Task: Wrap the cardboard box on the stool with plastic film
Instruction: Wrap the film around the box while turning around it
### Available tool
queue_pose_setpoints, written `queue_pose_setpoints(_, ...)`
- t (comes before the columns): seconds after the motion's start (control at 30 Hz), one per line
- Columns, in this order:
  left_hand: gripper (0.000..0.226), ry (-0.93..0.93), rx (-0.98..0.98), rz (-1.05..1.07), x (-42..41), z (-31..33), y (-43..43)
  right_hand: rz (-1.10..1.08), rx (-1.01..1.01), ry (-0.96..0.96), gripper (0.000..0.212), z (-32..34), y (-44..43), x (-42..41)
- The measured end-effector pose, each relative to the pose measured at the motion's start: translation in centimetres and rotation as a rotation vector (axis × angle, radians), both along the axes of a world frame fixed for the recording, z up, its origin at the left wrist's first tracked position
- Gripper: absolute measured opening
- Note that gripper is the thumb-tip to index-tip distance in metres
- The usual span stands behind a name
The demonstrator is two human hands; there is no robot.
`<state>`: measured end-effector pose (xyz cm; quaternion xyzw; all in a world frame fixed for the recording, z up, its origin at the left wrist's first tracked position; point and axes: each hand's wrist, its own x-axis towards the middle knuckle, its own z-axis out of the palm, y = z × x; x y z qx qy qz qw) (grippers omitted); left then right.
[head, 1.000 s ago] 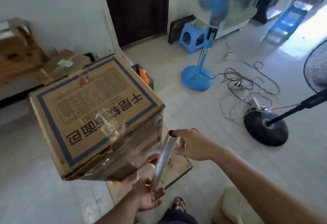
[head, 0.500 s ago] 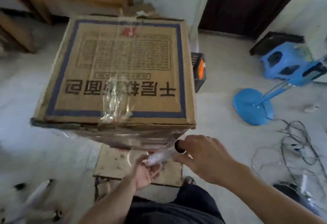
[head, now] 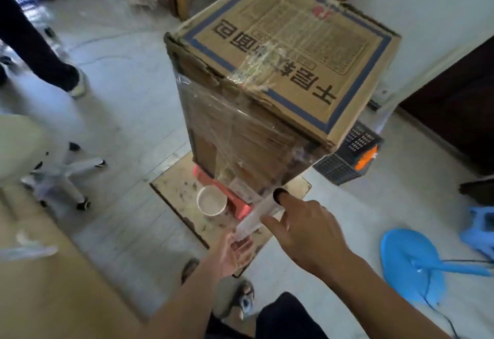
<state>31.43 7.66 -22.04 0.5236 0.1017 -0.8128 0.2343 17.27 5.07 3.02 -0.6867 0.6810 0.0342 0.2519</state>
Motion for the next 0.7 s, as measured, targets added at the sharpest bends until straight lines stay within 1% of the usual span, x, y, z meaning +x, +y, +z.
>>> queue_pose_setpoints(0.07,0.034,-0.003,-0.011,-0.004,-1.3,-1.2,0.3,0.053,0.012,0.015,0.054,-0.3,0.5,-0.4)
queue_pose_setpoints(0.13,0.040,0.003,-0.007,0.008,-3.0,-2.3,0.6,0.112,0.020,0.030,0.059,-0.3,0.7,-0.8)
queue_pose_setpoints(0.23,0.052,-0.032,-0.007,0.078,-6.4,-2.5,1.2,0.217,0.018,0.072,0.065,-0.4,1.0,-1.9)
queue_pose_setpoints(0.3,0.055,-0.042,-0.011,0.123,-8.8,-2.2,1.9,0.266,0.027,0.115,0.067,-0.7,0.9,-3.4)
queue_pose_setpoints(0.4,0.055,0.044,0.027,0.222,-12.5,-2.7,2.8,0.330,0.025,0.179,0.066,-1.0,0.0,-6.1)
queue_pose_setpoints(0.5,0.059,0.157,0.046,0.440,-14.9,-3.4,3.5,0.371,0.009,0.169,0.064,-1.4,-1.5,-8.0)
queue_pose_setpoints(0.57,0.056,0.244,0.023,0.560,-16.0,-3.5,3.8,0.406,-0.002,0.139,0.060,-1.8,-2.6,-9.0)
queue_pose_setpoints(0.7,0.039,0.248,-0.019,0.548,-17.4,-2.7,3.7,0.474,-0.065,0.140,0.054,-2.4,-4.2,-10.7)
